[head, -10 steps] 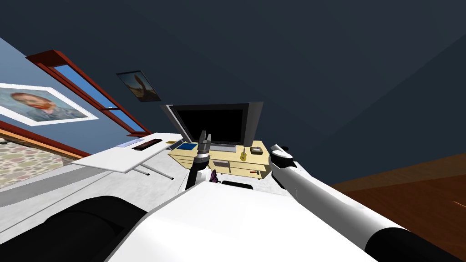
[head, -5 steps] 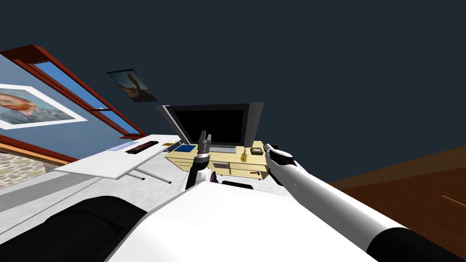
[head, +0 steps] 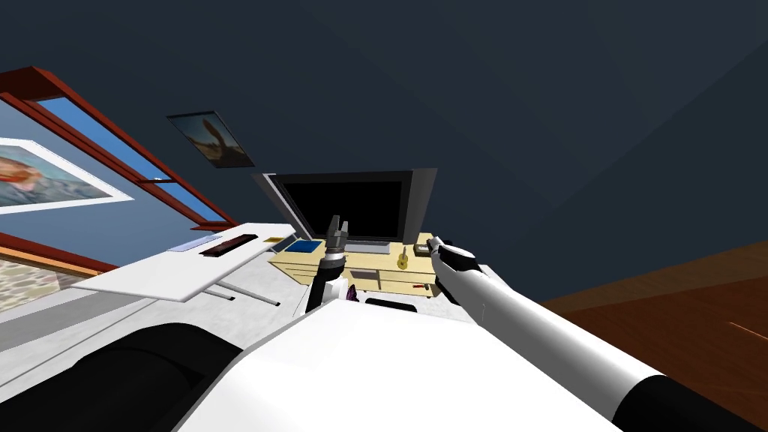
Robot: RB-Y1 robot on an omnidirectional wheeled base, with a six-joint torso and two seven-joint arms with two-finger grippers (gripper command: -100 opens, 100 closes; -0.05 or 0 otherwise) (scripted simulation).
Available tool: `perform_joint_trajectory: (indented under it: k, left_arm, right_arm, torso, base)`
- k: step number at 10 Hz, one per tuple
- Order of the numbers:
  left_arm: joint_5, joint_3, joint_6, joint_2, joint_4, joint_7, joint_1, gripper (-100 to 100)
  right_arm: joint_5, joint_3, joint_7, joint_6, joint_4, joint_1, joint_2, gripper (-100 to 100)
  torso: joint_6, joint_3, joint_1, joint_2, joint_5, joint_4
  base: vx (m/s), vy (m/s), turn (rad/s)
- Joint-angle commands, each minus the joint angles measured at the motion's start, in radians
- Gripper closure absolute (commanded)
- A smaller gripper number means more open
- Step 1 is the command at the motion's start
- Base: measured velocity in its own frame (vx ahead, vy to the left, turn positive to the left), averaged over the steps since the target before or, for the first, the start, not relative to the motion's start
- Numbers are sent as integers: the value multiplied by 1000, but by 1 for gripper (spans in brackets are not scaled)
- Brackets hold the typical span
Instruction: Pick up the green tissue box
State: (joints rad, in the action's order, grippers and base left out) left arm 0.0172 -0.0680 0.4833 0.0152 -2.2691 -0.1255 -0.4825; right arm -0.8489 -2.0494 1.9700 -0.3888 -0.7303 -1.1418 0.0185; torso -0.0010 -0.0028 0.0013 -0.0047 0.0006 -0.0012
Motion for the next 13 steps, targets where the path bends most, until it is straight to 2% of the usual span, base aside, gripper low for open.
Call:
perform_joint_trajectory:
  k: [1,2,3,4,5,6,7,9,11,12,13]
  left_arm:
    - [0,0,0,0,0,0,0,0]
    - [0,0,0,0,0,0,0,0]
    - [0,0,0,0,0,0,0,0]
    - [0,0,0,0,0,0,0,0]
    - [0,0,0,0,0,0,0,0]
    - [0,0,0,0,0,0,0,0]
    - [0,0,0,0,0,0,0,0]
    - [0,0,0,0,0,0,0,0]
    - [0,0,0,0,0,0,0,0]
    - [0,0,0,0,0,0,0,0]
    - [0,0,0,0,0,0,0,0]
  right_arm:
    - [-25,-9,30,9,11,-3,2,-100]
    - [-32,-45,44,1,26,-10,26,-100]
    - [-35,-28,41,2,15,-12,15,-100]
    - [-38,-31,46,0,17,-14,17,0]
    - [5,-22,35,-17,-13,9,-1,-100]
    - [39,-14,25,-35,-43,31,-19,-100]
    - [18,-14,25,-35,-22,31,-19,-100]
    - [47,-14,25,-35,-43,31,-19,-100]
    - [131,2,4,-70,-102,76,-54,-100]
    - [100,2,4,-70,-80,76,-54,-100]
    - [120,2,4,-70,-101,76,-54,-100]
  torso:
    - [0,0,0,0,0,0]
    - [0,1,-1,1,0,0]
    - [0,0,-1,0,0,0]
    - [0,0,-1,1,0,0]
    - [0,1,-2,2,0,1]
    - [0,2,-2,4,0,1]
    - [0,3,-4,5,-1,1]
    - [1,3,-3,5,-1,1]
    - [0,3,-2,4,0,1]
    - [0,3,-3,5,-1,1]
    - [1,3,-3,5,-1,1]
  base:
    - [21,9,11]
    - [56,15,-2]
    - [34,11,4]
    - [0,0,0]
    - [-14,1,319]
    - [-35,-19,448]
    - [-32,-23,195]
    - [-7,-5,-11]
    - [-24,-5,385]
    - [-29,-18,192]
    - [-12,-9,-2]
